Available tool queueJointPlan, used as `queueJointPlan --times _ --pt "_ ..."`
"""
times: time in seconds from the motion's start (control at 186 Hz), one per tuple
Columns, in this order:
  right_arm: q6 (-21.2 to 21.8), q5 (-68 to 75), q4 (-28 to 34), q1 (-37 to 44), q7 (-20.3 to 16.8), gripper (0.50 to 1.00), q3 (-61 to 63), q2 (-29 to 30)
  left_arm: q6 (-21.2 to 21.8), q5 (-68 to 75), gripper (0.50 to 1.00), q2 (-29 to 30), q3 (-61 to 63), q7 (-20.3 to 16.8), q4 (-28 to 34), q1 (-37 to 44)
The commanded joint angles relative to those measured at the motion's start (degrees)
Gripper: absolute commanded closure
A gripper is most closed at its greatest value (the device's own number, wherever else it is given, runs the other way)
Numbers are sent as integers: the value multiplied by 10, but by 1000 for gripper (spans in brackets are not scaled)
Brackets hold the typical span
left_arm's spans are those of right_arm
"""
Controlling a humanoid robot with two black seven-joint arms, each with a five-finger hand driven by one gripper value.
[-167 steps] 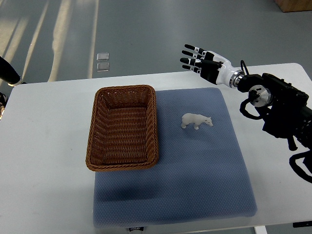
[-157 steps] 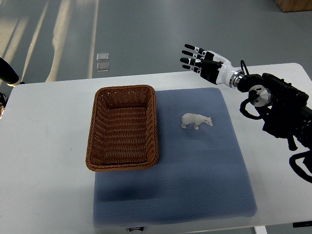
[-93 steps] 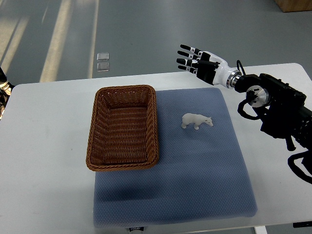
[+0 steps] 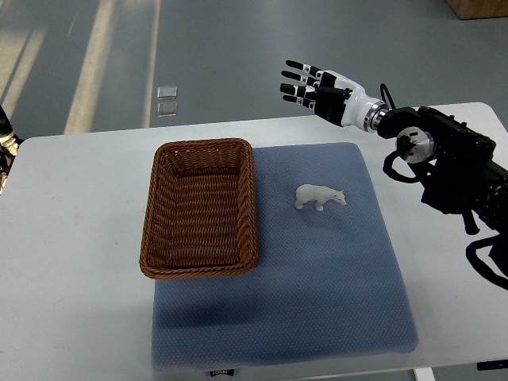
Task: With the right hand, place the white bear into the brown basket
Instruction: 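Move the right hand over the mat toward the white bear figurine, then lower the right hand onto the white bear and close fingers around it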
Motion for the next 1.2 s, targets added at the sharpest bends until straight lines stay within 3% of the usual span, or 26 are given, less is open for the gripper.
queueJointPlan --times 0.0,0.361,0.695,0.782,0.981,1.197 --pt "2 -13 0 3 0 558 -5 -6 0 0 500 0 1 0 0 0" --pt "14 -223 1 23 2 560 -14 -28 0 0 500 0 1 0 0 0" --pt "14 -430 15 54 77 560 -27 -58 0 0 500 0 1 0 0 0" --pt "3 -468 69 56 98 560 -49 -79 0 0 500 0 0 0 0 0" --pt "-56 -561 225 57 99 560 -95 -154 0 0 500 0 0 0 0 0" --pt "-55 -665 361 58 98 560 -112 -231 0 0 500 0 0 0 0 0"
